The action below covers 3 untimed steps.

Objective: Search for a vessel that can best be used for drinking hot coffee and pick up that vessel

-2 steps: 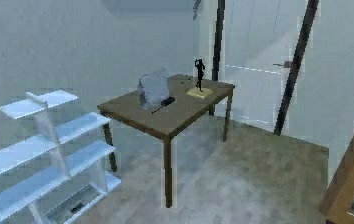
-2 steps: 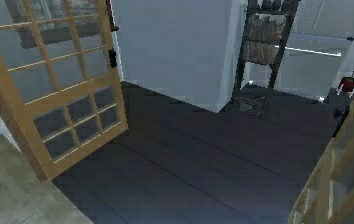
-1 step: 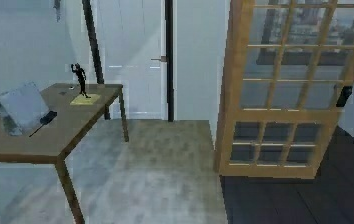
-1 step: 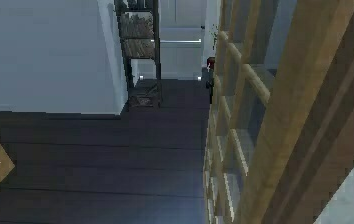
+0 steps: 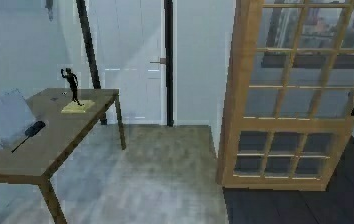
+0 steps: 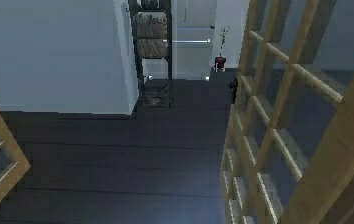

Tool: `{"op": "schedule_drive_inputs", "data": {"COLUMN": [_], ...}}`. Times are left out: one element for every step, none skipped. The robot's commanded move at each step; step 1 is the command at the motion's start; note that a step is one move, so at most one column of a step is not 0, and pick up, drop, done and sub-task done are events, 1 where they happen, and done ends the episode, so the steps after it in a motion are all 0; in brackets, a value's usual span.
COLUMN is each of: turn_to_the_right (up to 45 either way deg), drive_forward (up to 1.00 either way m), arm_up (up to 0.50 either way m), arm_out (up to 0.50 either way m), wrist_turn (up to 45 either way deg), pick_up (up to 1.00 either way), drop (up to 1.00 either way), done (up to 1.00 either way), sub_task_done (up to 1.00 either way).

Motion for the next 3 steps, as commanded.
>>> {"op": "schedule_drive_inputs", "data": {"turn_to_the_right": [45.0, 45.0, 0.0], "drive_forward": [0.0, 0.0, 1.0], "arm_up": [0.0, 0.0, 0.0], "arm_out": [0.0, 0.0, 0.0], "wrist_turn": [0.0, 0.0, 0.0], "pick_up": [0.0, 0.0, 0.0], "drop": [0.0, 0.0, 0.0], "done": [0.0, 0.0, 0.0], "sub_task_done": [0.0, 0.0, 0.0]}}
